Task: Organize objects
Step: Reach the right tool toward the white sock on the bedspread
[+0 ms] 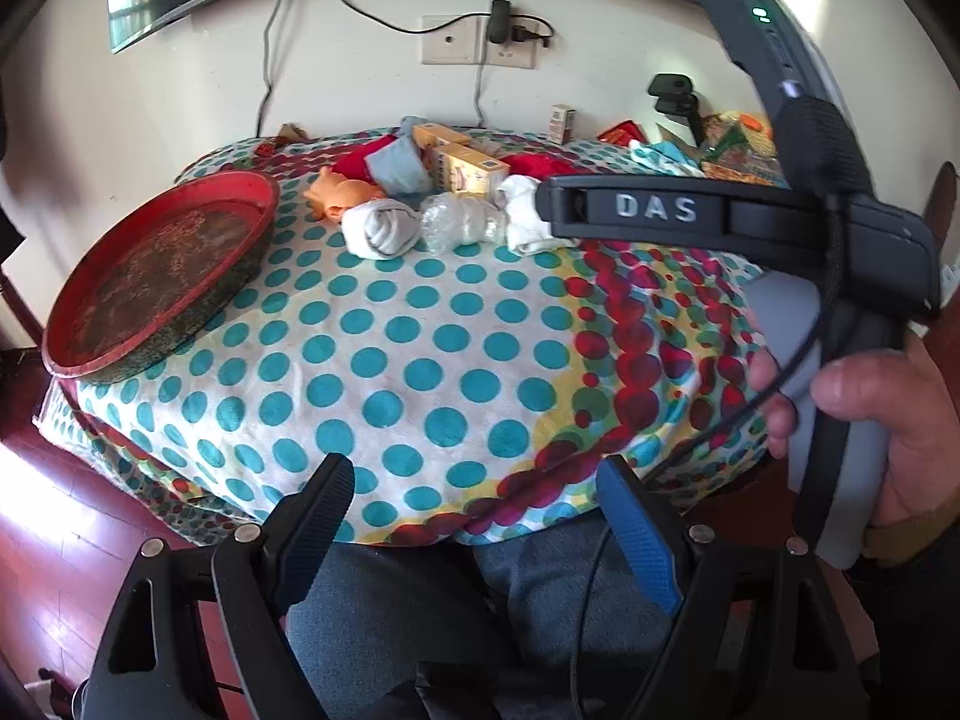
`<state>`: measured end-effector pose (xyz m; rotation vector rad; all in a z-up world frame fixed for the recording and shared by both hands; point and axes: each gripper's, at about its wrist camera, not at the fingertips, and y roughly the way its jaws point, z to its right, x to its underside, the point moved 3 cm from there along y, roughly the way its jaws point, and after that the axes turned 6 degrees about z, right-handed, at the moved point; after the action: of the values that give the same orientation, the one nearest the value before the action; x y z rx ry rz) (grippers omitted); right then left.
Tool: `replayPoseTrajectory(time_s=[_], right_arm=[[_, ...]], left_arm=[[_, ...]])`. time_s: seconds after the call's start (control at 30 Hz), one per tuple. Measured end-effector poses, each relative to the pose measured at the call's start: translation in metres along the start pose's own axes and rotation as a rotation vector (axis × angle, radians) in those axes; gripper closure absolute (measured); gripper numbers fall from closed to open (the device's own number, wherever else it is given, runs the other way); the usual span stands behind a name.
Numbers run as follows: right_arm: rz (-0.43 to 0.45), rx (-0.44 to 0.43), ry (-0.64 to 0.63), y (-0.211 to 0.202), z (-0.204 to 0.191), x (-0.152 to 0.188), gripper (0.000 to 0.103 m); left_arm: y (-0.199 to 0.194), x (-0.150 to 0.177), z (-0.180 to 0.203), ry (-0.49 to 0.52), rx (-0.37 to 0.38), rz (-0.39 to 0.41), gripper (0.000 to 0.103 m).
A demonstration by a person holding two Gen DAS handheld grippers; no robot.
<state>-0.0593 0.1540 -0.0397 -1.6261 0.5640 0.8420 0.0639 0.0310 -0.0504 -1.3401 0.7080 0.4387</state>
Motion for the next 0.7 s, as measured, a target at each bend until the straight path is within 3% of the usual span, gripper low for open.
replayPoseTrajectory(time_s=[0.07,0.2,0.4,0.53,0.7], right_arm=[[-0.005,0.002,0.002,0.003,0.001,0.001,0.0],[-0.01,0.002,0.008,0.008,0.005,0.004,0.0],[-0.017,0.017,-0.019,0.019,0.011,0.006,0.0],[-0.025,0.002,-0.034,0.029,0.014,0.007,0.001],[-0.059,-0.004,-0.05,0.052,0.017,0.002,0.021]], left_arm=[[-0.002,0.001,0.007,0.034,0.026,0.0,0.018],[0.004,-0.001,0.01,0.089,-0.031,-0.015,0.018],[0.014,-0.022,-0.023,-0.017,-0.052,-0.003,0.018],[0.028,-0.04,-0.049,-0.076,-0.11,0.009,0.018],[0.056,-0.057,-0.068,-0.05,-0.135,0.002,0.018]])
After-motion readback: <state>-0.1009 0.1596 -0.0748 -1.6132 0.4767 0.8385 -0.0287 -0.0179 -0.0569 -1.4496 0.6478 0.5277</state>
